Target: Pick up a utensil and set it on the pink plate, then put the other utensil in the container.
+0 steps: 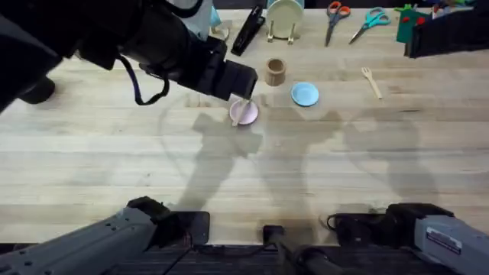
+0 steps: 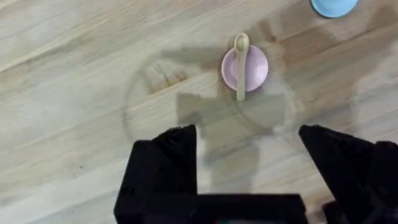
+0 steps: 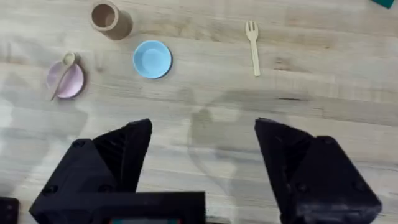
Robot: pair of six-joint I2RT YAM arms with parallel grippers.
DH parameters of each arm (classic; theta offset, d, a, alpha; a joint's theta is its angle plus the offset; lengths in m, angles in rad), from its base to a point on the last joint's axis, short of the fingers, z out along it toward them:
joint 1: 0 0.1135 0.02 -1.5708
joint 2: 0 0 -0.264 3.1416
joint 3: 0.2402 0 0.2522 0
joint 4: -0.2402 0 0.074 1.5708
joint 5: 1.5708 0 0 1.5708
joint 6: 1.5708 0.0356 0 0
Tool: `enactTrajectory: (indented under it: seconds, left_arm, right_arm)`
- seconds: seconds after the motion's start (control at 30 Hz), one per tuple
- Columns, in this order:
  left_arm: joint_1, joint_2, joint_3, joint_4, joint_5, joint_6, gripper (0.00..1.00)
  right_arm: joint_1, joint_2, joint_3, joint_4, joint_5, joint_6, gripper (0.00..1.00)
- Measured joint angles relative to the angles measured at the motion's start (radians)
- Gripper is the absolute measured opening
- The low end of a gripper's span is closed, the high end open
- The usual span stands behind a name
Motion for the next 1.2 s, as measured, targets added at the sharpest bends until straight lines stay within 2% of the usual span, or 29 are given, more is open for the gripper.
enactTrajectory:
  seconds: [0.1, 0.23, 0.4, 0.53, 0.7, 0.83, 1.0, 1.2]
  left_arm:
    - [0.000, -0.028, -0.038, 0.054, -0.003, 0.003, 0.992]
    - [0.000, -0.140, -0.171, 0.188, 0.009, 0.014, 0.993]
    - [0.000, -0.316, -0.341, 0.401, 0.094, 0.087, 0.993]
    - [0.000, -0.380, -0.440, 0.470, 0.138, 0.130, 0.993]
    - [0.000, -0.340, -0.543, 0.543, 0.179, 0.211, 0.993]
    - [0.000, -0.290, -0.602, 0.679, 0.216, 0.271, 0.992]
    - [0.000, -0.241, -0.643, 0.799, 0.239, 0.300, 0.993]
    - [0.000, -0.156, -0.678, 0.852, 0.247, 0.311, 0.994]
  right_arm:
    - [0.000, 0.000, 0.000, 0.000, 0.000, 0.000, 0.996]
    - [0.000, 0.000, 0.000, 0.000, 0.000, 0.000, 0.996]
    - [0.000, 0.000, 0.000, 0.000, 0.000, 0.000, 0.996]
    - [0.000, 0.000, 0.000, 0.000, 0.000, 0.000, 0.996]
    - [0.000, 0.000, 0.000, 0.000, 0.000, 0.000, 0.996]
    - [0.000, 0.000, 0.000, 0.000, 0.000, 0.000, 0.996]
    - [0.000, 0.000, 0.000, 0.000, 0.000, 0.000, 0.996]
    - [0.000, 0.000, 0.000, 0.000, 0.000, 0.000, 0.997]
